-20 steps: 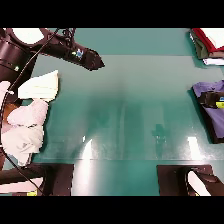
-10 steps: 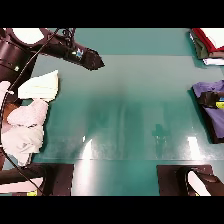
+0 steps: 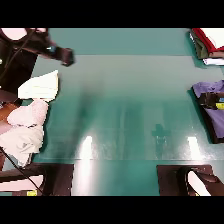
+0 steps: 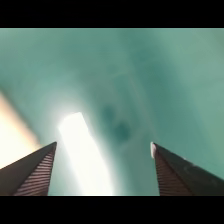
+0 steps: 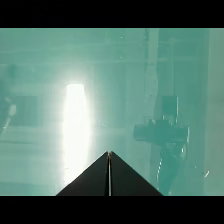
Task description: Fold the shirts.
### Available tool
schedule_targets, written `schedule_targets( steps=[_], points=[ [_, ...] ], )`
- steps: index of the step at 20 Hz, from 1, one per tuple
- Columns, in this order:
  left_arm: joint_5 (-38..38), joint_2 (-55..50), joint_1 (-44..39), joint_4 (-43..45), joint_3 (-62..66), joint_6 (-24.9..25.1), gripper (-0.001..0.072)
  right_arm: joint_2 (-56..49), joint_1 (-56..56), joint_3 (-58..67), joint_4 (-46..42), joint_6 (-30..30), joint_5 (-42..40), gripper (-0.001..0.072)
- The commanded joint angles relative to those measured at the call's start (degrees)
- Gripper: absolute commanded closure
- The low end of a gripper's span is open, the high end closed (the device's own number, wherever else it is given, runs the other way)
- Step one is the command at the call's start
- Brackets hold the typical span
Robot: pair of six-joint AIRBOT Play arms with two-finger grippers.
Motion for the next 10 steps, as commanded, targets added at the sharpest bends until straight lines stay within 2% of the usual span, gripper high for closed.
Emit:
schedule_targets(
  steps=[1,6,10],
  points=[
    [1.2,-0.1,9.4,9.4,-6.2,-7.0,-0.0003,0.0,0.0,0.0,0.1,0.1,0.1,0.0693],
    [13.7,-2.5,19.3,7.5,-21.9,-8.0,-0.0004,0.0,0.0,0.0,0.1,0.4,0.0,0.0693],
    [19.1,-7.3,21.7,7.7,-24.8,-7.9,-0.0004,0.0,0.0,0.0,0.1,2.8,0.0,0.0693]
  ],
)
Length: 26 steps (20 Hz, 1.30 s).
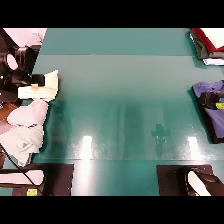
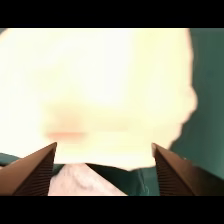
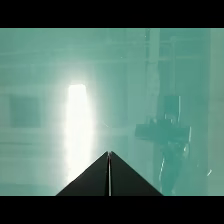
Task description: Fold the shirts.
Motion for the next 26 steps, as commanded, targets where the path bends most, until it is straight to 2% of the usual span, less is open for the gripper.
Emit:
schedule_targets(
  steps=[1,4,5,6,7,8,10,13,15,18,20,22,26],
  points=[
    [6.5,-3.6,2.3,0.4,-3.1,-0.5,-0.0003,0.0,0.0,0.0,0.0,1.6,0.0,0.0693],
    [9.5,-4.7,2.3,-0.3,-3.1,-0.5,0.0,0.0,0.0,0.0,0.0,1.9,0.0,0.0693],
    [9.6,-4.7,2.3,-0.5,-2.9,-0.6,0.0149,0.0,0.0,0.0,0.0,1.9,0.0,0.0693],
    [8.8,-4.7,2.3,-0.5,-2.3,-0.5,0.0453,0.0,0.0,0.0,0.0,1.9,0.0,0.0693],
    [8.0,-4.7,2.3,-0.7,-1.3,-0.4,0.0678,0.0,0.0,0.0,0.0,1.9,-0.1,0.0693],
    [6.7,-4.7,2.3,-1.5,0.0,-0.4,0.0664,0.0,0.0,0.0,0.0,1.9,-0.1,0.0694],
    [2.7,-3.8,1.9,-3.3,4.7,0.2,0.0684,0.1,0.0,0.1,0.1,1.9,-0.4,0.0693],
    [1.4,1.3,-1.0,-9.0,13.2,6.5,0.0684,0.0,0.0,4.0,0.1,1.9,-1.3,0.0693],
    [0.7,6.3,-4.7,-17.6,19.8,13.4,0.0684,0.0,0.0,9.0,0.0,1.9,-3.8,0.0693],
    [-2.8,13.4,-12.5,-35.7,27.3,26.7,0.0684,0.0,0.0,16.5,0.0,1.9,-8.7,0.0693],
    [-4.9,17.0,-18.0,-47.5,28.2,33.1,0.0683,0.0,0.0,20.5,0.0,1.9,-10.6,0.0693],
    [-8.4,18.1,-23.4,-55.0,28.1,37.8,0.0684,0.0,0.0,24.0,0.0,1.9,-11.6,0.0694],
    [-11.6,15.0,-31.3,-50.9,28.0,38.6,0.0683,0.0,0.0,27.5,0.0,1.9,-11.6,0.0694]
  ],
)
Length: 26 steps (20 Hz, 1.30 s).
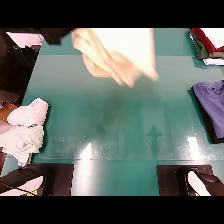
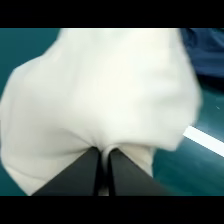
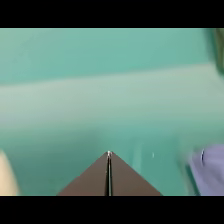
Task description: Fold the shirts.
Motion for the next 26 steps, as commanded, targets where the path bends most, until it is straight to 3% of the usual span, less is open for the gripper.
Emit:
schedule_targets(
  steps=[1,5,6,7,8,11,16,20,26],
  points=[
    [-2.8,-2.6,-6.1,-0.7,0.5,3.5,0.0684,0.0,0.0,3.2,-0.1,0.0,-0.9,0.0693],
    [-1.4,-12.4,-6.1,1.4,-1.6,-1.2,0.0683,0.0,0.0,3.1,-0.1,0.0,1.1,0.0693],
    [-1.5,-15.5,-6.1,2.0,-2.4,-3.8,0.0646,0.0,0.0,3.1,-0.2,-0.1,1.5,0.0693],
    [-1.7,-18.2,-6.1,3.1,-3.6,-6.8,0.0354,0.0,0.0,3.1,-0.3,-0.1,1.9,0.0693],
    [-2.4,-20.3,-6.1,5.5,-4.7,-9.2,0.0111,0.0,0.0,3.1,-0.3,-0.8,2.4,0.0693],
    [-9.5,-23.3,-3.7,16.7,-6.0,-17.5,0.0109,0.0,0.0,3.1,-0.5,-1.3,3.1,0.0693],
    [-17.9,-17.4,7.7,16.2,-10.9,-19.1,0.0109,0.0,0.0,3.1,-0.5,-1.7,3.1,0.0693],
    [-13.1,-7.8,9.4,12.7,-33.1,-18.8,0.011,-0.1,0.0,3.1,-0.5,-1.7,3.0,0.0693],
    [2.0,5.5,9.4,2.0,-66.5,-18.4,0.011,-0.7,0.0,3.1,-0.5,-1.7,3.1,0.0693]
  ],
)
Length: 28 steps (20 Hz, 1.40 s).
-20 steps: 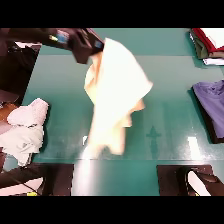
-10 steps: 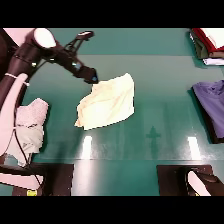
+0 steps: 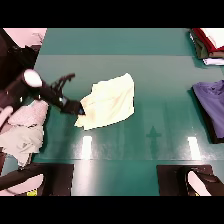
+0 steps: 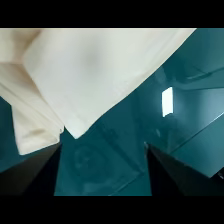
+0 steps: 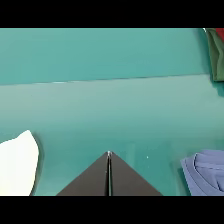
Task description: Fold the shirts.
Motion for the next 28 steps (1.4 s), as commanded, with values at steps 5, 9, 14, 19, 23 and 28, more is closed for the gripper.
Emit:
schedule_targets(
  steps=[5,9,14,19,23,28],
  points=[
    [13.1,7.5,0.3,-8.3,-21.6,2.1,0.011,-2.9,0.7,0.0,0.6,0.0,2.2,0.0693],
    [18.9,7.5,0.3,-12.6,-23.5,4.7,0.011,-4.3,3.8,0.0,0.4,0.0,2.3,0.0693],
    [21.8,7.3,0.3,-14.3,-23.6,5.6,0.011,-5.3,6.3,0.0,0.4,0.0,0.1,0.0694],
    [21.6,2.6,0.2,-18.7,-23.6,7.5,0.011,-5.2,6.3,0.0,0.5,0.1,-0.2,0.0693],
    [21.7,2.3,0.2,-22.0,-23.5,8.9,0.0245,-5.2,6.3,0.0,0.5,0.1,-0.1,0.0693],
    [18.5,2.5,0.2,-24.6,-21.6,10.7,0.0684,-5.2,6.3,0.0,0.5,0.1,-0.1,0.0693]
  ],
)
